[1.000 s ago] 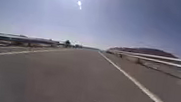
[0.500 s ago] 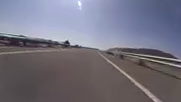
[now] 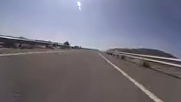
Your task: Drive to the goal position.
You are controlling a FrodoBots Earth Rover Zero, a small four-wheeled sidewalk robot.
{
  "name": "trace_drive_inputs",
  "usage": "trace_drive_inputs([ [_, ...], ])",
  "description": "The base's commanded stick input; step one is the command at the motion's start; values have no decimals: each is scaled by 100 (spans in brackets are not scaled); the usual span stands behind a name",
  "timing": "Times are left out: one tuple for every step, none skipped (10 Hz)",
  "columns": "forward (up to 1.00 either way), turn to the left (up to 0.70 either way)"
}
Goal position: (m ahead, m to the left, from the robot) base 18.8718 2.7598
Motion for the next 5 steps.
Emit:
trace_drive_inputs([
  [100, 0],
  [100, 0],
  [100, 0],
  [100, 0],
  [100, 0],
])
